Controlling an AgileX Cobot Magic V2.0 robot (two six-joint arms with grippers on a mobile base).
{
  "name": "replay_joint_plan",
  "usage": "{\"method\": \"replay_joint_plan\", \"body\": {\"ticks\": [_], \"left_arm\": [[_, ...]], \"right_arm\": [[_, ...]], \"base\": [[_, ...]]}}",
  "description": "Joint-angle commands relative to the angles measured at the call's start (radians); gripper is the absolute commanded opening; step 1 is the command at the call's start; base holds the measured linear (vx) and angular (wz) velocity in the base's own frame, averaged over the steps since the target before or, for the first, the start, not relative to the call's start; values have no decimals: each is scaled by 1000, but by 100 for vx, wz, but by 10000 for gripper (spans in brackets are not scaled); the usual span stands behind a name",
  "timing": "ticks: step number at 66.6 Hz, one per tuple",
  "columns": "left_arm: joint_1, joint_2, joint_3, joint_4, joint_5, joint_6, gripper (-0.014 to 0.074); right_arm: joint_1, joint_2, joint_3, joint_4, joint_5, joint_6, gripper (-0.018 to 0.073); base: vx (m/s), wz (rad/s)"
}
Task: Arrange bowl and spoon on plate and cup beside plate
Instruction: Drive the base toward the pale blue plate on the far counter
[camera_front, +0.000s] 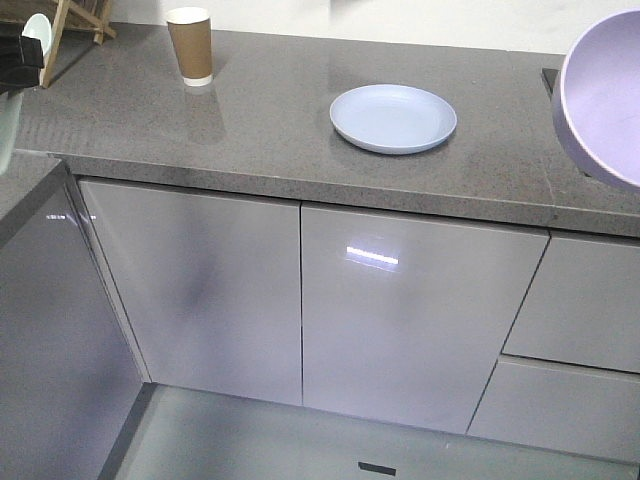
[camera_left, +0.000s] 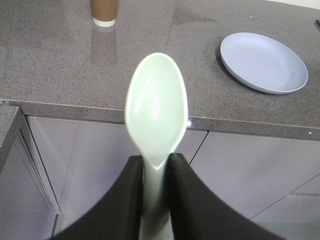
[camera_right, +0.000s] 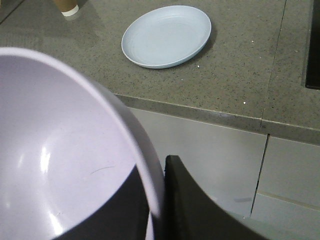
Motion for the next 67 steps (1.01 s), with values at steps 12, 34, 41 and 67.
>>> {"method": "replay_joint_plan", "body": {"ticks": [12,34,41,67], "left_arm": [[-1,-29,-27,-26,-59,1,-7],[-1,-29,-27,-26,-59,1,-7],[-1,-29,-27,-26,-59,1,-7],[-1,-29,-27,-26,-59,1,-7]], "right_arm": [[-3,-25,-26,51,-41,-5,-6],[-3,-25,-26,51,-41,-5,-6],[-3,-25,-26,51,-41,-5,-6],[-3,-25,-26,51,-42,-5,-6]], "base": [[9,3],[10,2],[9,0],[7,0]]}}
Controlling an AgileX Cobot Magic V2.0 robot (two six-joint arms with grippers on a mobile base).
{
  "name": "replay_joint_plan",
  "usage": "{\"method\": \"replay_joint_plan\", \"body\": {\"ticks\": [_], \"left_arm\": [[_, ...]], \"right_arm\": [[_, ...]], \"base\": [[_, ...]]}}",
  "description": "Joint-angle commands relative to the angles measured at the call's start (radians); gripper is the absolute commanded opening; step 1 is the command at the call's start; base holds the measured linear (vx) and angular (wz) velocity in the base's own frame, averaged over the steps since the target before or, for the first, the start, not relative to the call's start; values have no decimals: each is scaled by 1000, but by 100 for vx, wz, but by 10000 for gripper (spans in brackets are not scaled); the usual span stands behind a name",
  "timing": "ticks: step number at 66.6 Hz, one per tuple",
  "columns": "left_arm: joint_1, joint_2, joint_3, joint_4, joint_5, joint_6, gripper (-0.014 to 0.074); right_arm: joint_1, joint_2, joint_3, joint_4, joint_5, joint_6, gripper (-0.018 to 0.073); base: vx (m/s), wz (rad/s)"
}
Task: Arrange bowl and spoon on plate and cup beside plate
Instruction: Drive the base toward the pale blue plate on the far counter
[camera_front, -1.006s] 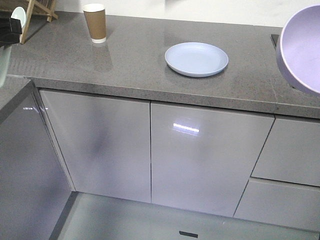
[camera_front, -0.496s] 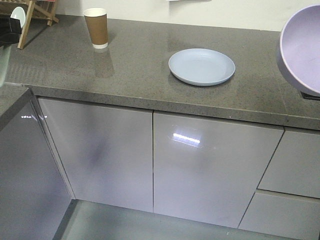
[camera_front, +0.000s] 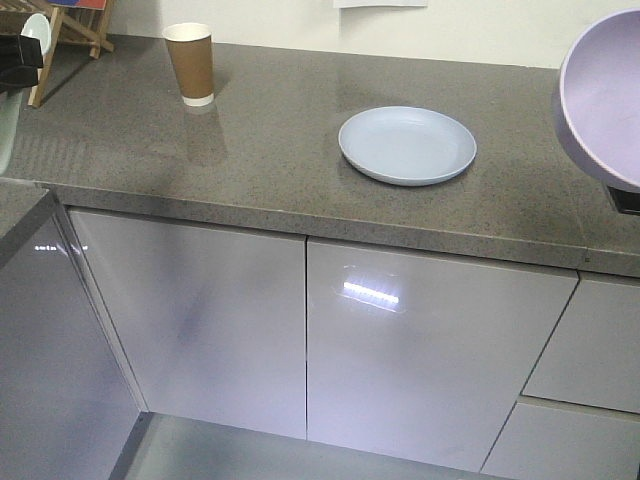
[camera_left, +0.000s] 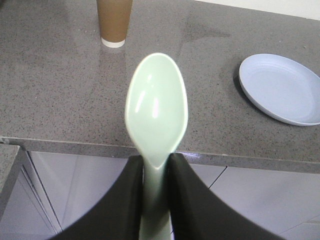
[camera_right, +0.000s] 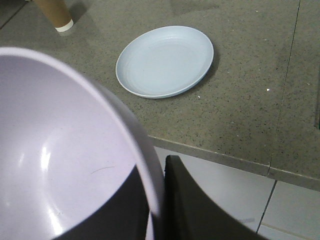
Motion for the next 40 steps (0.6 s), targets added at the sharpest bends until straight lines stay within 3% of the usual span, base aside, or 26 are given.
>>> {"method": "replay_joint_plan", "body": {"ticks": [1,40], "left_arm": [[-1,-29,-27,-26,-59,1,-7],[-1,-29,-27,-26,-59,1,-7]], "right_arm": [[-3,-25,-26,51,-42,-5,-6],[-3,-25,-26,51,-42,-5,-6]], "base": [[7,-1],[7,-4]]}}
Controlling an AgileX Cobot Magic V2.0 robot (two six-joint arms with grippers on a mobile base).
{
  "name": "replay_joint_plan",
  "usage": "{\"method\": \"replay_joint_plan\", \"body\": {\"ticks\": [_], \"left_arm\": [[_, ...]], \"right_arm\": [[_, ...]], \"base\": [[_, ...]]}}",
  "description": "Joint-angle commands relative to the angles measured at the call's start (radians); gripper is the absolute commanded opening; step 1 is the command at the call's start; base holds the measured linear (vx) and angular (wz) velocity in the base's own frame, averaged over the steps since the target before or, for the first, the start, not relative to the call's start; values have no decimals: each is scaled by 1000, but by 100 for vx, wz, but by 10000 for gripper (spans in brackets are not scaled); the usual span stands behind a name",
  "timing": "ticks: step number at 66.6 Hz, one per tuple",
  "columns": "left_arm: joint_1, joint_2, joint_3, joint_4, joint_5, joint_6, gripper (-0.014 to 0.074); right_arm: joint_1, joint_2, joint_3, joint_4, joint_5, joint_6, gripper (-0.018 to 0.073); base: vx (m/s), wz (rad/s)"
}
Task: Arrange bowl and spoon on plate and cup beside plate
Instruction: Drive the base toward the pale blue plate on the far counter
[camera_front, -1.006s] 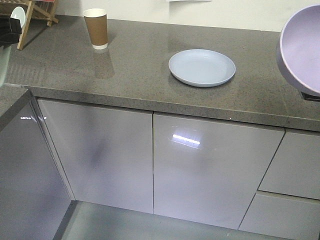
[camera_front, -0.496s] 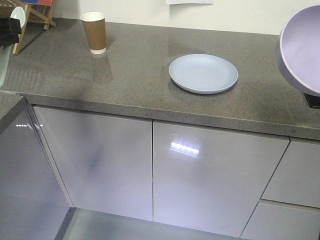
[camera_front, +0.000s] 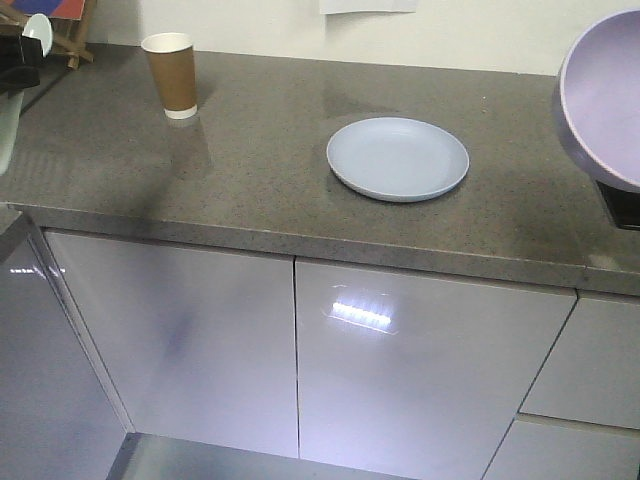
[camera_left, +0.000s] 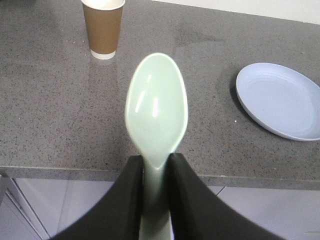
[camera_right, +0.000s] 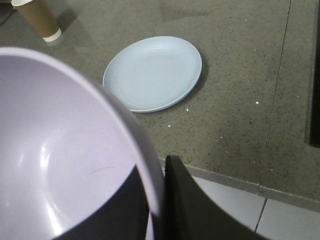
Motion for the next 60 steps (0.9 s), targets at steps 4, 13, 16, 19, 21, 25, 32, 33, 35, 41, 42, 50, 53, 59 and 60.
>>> {"method": "replay_joint_plan", "body": {"ticks": [4,13,16,19,21,25,32,33,35,41,42,50,53,59,60], "left_arm": [[-1,-29,-27,-26,-59,1,-7],[-1,-29,-27,-26,-59,1,-7],[-1,-29,-27,-26,-59,1,-7],[-1,-29,-27,-26,-59,1,-7],[-1,-29,-27,-26,-59,1,-7],[-1,-29,-27,-26,-59,1,-7],[-1,-29,-27,-26,-59,1,-7],[-1,-29,-27,-26,-59,1,-7],[-1,-29,-27,-26,-59,1,-7],[-1,-29,-27,-26,-59,1,-7],[-1,-29,-27,-26,-59,1,-7],[-1,-29,-27,-26,-59,1,-7],[-1,-29,-27,-26,-59,1,-7],[-1,-29,-27,-26,-59,1,-7],[-1,-29,-27,-26,-59,1,-7]], "right_arm": [[-3,-25,-26,51,-42,-5,-6],[-3,-25,-26,51,-42,-5,-6],[-3,-25,-26,51,-42,-5,-6],[-3,-25,-26,51,-42,-5,-6],[-3,-25,-26,51,-42,-5,-6],[-3,-25,-26,51,-42,-5,-6],[-3,-25,-26,51,-42,-5,-6],[-3,-25,-26,51,-42,-5,-6],[-3,-25,-26,51,-42,-5,-6],[-3,-25,-26,51,-42,-5,-6],[-3,-25,-26,51,-42,-5,-6],[-3,-25,-26,51,-42,-5,-6],[-3,-25,-26,51,-42,-5,-6],[-3,-25,-26,51,-42,-5,-6],[-3,-25,-26,51,-42,-5,-6]], "base": [[8,-1],[8,-2],[8,-3],[8,-3],[8,-4],[8,-4],[8,-4],[8,-3],[8,-3],[8,-2],[7,-2],[7,-2],[7,-3],[6,-4],[6,-5]]}}
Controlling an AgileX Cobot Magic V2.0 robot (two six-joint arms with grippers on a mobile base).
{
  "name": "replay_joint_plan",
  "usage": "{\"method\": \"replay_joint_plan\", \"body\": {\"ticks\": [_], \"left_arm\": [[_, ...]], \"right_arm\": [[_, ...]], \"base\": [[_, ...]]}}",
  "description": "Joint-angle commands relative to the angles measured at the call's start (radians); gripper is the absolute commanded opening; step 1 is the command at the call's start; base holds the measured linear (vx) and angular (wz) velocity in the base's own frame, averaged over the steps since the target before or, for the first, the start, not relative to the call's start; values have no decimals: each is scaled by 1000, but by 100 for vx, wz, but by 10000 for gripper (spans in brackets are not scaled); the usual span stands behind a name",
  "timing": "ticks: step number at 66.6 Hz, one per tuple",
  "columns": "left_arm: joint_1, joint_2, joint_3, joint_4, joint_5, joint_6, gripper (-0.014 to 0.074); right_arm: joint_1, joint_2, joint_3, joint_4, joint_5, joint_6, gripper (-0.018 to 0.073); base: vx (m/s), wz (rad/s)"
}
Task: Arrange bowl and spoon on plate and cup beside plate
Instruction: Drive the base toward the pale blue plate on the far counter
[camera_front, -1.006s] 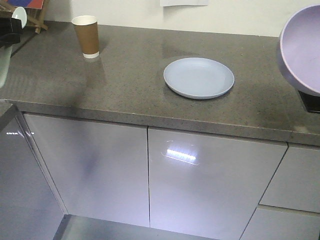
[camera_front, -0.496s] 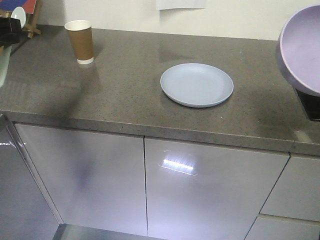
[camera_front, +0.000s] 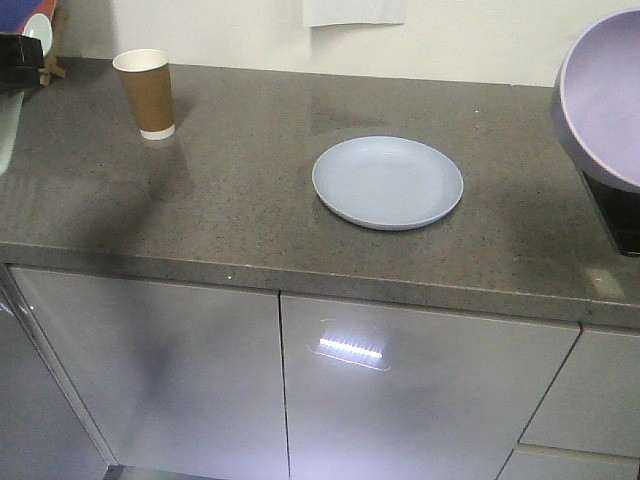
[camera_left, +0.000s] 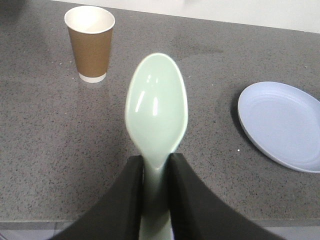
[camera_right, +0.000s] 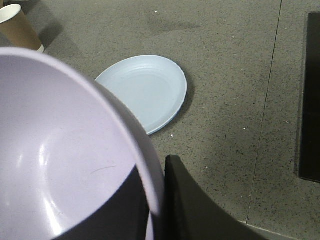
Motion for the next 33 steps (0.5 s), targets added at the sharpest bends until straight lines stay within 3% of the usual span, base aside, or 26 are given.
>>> {"method": "replay_joint_plan", "body": {"ticks": [1,33], "left_arm": [[-1,-29,-27,-26,-59,1,-7],[-1,-29,-27,-26,-59,1,-7]], "right_arm": [[-3,-25,-26,51,-42,-5,-6],[-3,-25,-26,51,-42,-5,-6]], "base": [[6,-5],[5,-4]]}}
